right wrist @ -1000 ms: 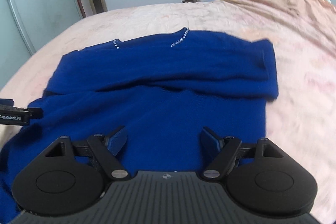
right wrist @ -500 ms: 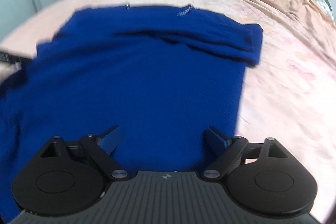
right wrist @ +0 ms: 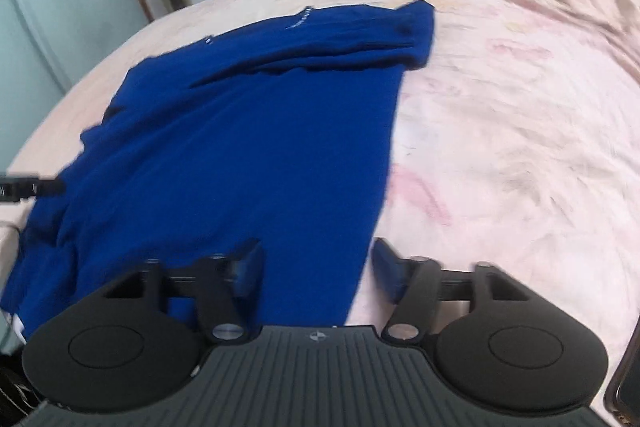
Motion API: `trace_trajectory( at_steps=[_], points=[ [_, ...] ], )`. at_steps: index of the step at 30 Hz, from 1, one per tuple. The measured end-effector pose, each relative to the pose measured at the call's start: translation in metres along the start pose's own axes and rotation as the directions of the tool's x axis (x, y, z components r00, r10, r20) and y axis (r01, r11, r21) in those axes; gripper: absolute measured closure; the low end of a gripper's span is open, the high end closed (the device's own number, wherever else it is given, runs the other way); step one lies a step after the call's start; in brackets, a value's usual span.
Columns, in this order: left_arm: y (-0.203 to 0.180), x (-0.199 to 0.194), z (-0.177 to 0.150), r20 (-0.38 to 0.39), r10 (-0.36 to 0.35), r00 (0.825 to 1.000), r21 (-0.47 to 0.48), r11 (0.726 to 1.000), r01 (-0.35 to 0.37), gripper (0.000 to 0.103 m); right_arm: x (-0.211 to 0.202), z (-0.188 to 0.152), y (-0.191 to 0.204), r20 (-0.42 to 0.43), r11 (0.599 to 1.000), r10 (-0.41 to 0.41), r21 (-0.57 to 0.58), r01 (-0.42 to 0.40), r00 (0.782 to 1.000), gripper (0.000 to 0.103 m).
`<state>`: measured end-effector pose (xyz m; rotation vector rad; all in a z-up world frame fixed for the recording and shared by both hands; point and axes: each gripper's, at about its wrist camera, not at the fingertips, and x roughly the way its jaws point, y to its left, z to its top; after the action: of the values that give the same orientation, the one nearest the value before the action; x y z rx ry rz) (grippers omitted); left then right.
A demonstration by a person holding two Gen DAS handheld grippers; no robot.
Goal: Fold small clothes
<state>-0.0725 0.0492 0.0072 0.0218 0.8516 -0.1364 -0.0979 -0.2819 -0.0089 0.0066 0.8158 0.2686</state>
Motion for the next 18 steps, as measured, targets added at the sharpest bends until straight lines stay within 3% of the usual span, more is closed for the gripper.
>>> trace_trajectory(
  at_steps=[1, 2, 5, 10, 14, 16, 18],
  points=[
    [-0.005, 0.0, 0.0, 0.002, -0.001, 1.0, 0.013, 1.0, 0.001, 0.0, -0.002, -0.001, 0.0, 0.003, 1.0, -0.006, -0.007, 0.006, 1.0, 0.085],
    [-0.009, 0.0, 0.0, 0.002, -0.003, 1.0, 0.025, 1.0, 0.003, 0.0, -0.003, -0.001, 0.001, 0.013, 1.0, -0.016, -0.003, 0.016, 1.0, 0.094],
    [-0.015, -0.001, 0.0, 0.002, -0.005, 1.0, 0.046, 0.999, 0.005, 0.0, -0.019, -0.002, -0.004, 0.056, 0.999, -0.046, 0.008, 0.046, 0.997, 0.098],
    [-0.011, -0.007, 0.0, 0.013, -0.006, 1.0, 0.037, 0.999, 0.006, 0.0, -0.041, -0.004, -0.002, 0.1, 0.968, -0.231, -0.076, 0.239, 0.968, 0.101],
    [-0.008, -0.009, -0.002, 0.014, -0.01, 1.0, 0.035, 0.999, 0.009, 0.0, -0.038, -0.007, -0.014, 0.046, 0.964, -0.254, -0.073, 0.257, 0.966, 0.093],
    [-0.008, -0.009, -0.004, 0.009, -0.002, 1.0, 0.037, 0.999, 0.002, 0.0, -0.042, -0.008, -0.016, 0.065, 0.965, -0.255, -0.042, 0.258, 0.965, 0.079],
    [-0.008, -0.009, -0.006, 0.002, -0.003, 1.0, 0.039, 0.999, 0.003, 0.0, -0.051, -0.005, -0.013, 0.108, 0.98, -0.193, -0.017, 0.196, 0.975, 0.078]
  ],
)
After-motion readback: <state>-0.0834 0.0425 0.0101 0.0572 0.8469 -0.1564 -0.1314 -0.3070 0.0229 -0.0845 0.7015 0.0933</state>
